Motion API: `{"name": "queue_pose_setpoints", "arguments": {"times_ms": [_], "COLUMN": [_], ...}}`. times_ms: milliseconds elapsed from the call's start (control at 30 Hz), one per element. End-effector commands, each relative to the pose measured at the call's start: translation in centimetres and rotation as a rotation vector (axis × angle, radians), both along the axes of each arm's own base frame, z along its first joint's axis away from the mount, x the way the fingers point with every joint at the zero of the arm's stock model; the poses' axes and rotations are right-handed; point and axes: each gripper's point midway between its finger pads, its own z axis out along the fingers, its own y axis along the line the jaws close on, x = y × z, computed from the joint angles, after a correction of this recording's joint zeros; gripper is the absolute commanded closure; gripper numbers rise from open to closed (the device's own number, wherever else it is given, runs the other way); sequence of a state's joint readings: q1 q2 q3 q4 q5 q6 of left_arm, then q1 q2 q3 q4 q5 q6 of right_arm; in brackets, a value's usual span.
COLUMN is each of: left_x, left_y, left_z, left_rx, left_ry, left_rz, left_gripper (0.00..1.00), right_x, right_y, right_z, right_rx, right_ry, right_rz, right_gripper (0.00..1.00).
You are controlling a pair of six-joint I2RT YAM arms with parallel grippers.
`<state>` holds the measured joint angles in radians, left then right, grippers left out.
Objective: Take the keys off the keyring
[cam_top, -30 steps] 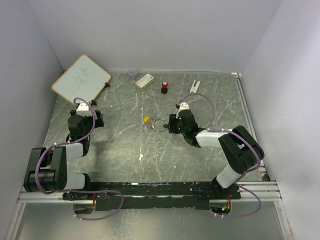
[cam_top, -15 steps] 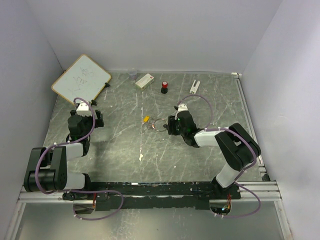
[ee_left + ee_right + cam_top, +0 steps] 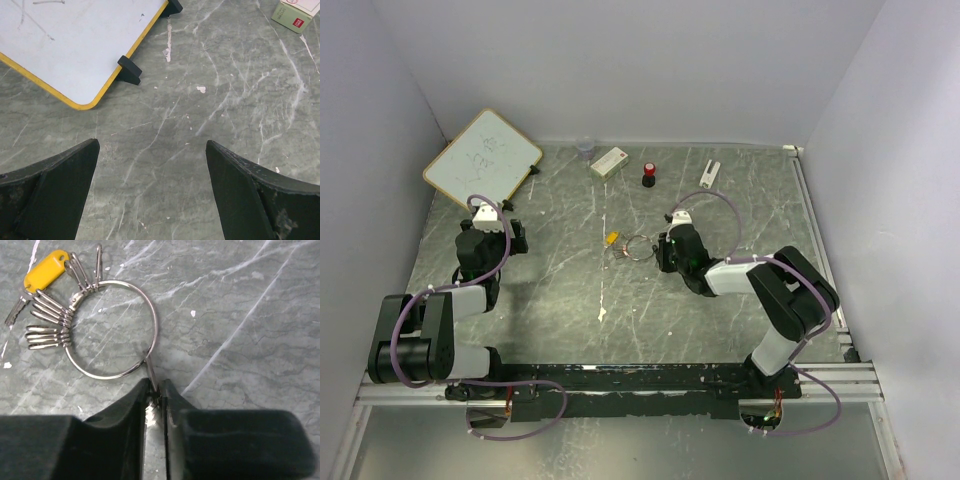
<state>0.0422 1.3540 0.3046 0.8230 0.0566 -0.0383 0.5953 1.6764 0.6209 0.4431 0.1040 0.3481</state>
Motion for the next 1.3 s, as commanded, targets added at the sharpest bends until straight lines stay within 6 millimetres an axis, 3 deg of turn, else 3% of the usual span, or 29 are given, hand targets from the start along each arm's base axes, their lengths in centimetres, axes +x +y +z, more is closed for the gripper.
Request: {"name": "queue_pose_setpoints", "arguments": {"times_ms": [0, 100, 333, 467, 567, 667, 700, 800, 900, 1100, 1200, 1267], "left_x": [0.9, 1.0, 1.0, 1.1, 1.2, 1.1, 0.7, -0.3, -1.6, -4.8, -6.4, -6.4], "left_y": [-0.1, -0.1, -0.3, -1.2, -2.7, -4.6, -6.1, -8.9, -11.5, -17.1, -19.0, -19.7], "left_z": [1.4, 1.3, 1.2, 1.6, 2.1, 3.4, 4.1, 6.3, 8.1, 12.0, 13.0, 13.4], "left_rx": [-0.006, -0.007, -0.011, -0.024, -0.046, -0.075, -0.086, -0.124, -0.173, -0.275, -0.273, -0.282], "left_ry": [-0.039, -0.037, -0.034, -0.040, -0.050, -0.076, -0.093, -0.146, -0.159, -0.223, -0.267, -0.252], "left_rz": [0.004, 0.001, -0.006, -0.058, -0.143, -0.244, -0.315, -0.433, -0.562, -0.843, -0.886, -0.874], "left_gripper": [0.01, 0.01, 0.01, 0.01, 0.01, 0.01, 0.01, 0.01, 0.01, 0.01, 0.01, 0.01], "right_x": [-1.5, -1.2, 0.1, 0.5, 0.8, 0.6, 0.4, -0.5, -0.9, -2.1, -2.8, -3.3], "right_y": [-0.6, -0.2, 0.9, 2.3, 3.1, 3.2, 3.2, 3.1, 3.7, 4.9, 5.7, 6.1], "right_z": [-1.9, -1.1, 2.9, 7.9, 13.0, 16.6, 17.5, 18.9, 21.4, 23.4, 24.0, 24.4], "right_rx": [-0.054, -0.053, -0.047, -0.032, -0.016, 0.003, 0.009, 0.020, 0.063, 0.130, 0.156, 0.170], "right_ry": [0.067, 0.051, -0.021, -0.076, -0.133, -0.174, -0.186, -0.194, -0.229, -0.246, -0.251, -0.253], "right_rz": [0.004, 0.010, 0.027, 0.076, 0.108, 0.123, 0.130, 0.158, 0.184, 0.245, 0.280, 0.304], "right_gripper": [0.90, 1.00, 1.00, 1.00, 1.00, 1.00, 1.00, 1.00, 1.00, 1.00, 1.00, 1.00]}}
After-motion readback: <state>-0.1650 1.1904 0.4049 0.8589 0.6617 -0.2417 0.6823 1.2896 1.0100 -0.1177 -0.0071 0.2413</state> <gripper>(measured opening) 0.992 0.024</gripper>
